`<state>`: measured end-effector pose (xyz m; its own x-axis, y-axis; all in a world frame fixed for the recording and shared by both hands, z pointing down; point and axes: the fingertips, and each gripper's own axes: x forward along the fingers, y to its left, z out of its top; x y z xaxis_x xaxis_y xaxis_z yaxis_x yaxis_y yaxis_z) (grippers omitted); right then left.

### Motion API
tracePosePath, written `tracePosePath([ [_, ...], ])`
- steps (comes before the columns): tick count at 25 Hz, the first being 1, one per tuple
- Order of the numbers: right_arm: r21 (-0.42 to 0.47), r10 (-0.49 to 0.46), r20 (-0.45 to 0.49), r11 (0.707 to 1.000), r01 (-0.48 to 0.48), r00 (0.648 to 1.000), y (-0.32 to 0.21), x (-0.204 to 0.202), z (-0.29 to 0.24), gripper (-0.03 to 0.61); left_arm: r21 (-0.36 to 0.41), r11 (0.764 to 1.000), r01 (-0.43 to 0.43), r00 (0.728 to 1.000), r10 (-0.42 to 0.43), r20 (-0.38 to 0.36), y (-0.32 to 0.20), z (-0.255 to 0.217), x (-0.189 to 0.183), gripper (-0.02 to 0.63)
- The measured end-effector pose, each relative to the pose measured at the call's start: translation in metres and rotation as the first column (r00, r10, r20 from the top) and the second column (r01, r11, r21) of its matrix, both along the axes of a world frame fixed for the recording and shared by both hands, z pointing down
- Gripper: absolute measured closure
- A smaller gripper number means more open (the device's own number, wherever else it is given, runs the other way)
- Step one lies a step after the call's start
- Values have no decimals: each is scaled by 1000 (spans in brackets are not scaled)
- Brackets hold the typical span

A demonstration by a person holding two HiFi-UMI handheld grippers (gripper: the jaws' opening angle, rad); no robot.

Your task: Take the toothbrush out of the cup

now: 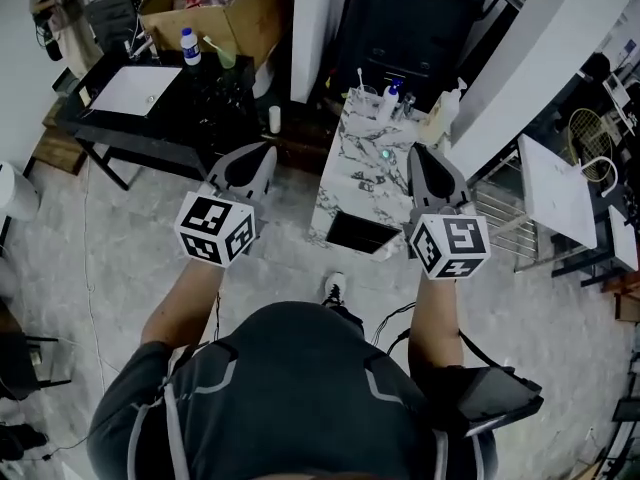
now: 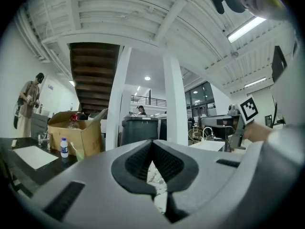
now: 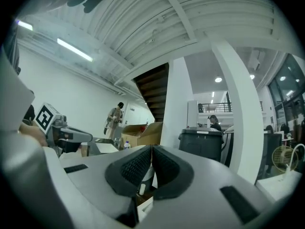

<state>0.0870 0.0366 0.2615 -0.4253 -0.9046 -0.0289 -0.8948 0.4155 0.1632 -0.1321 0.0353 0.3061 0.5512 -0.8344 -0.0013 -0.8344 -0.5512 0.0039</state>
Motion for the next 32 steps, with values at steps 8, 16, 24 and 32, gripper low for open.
tracePosePath([
  [8,2,-68,-23,998,68,997,-89,30,-2,549,11,1000,27,1000,-27,12,-83,-12,44,604],
  [16,-6,-88,-14,996,88,996,-164,82,5,549,-6,999,47,999,-47,10,-164,-11,97,604],
  [24,-20,-114,5,993,114,994,-220,128,13,549,-56,997,52,998,-51,27,-225,2,150,604],
  [32,-23,-106,25,994,106,994,-261,141,20,548,-87,995,40,999,-37,36,-265,16,165,604],
])
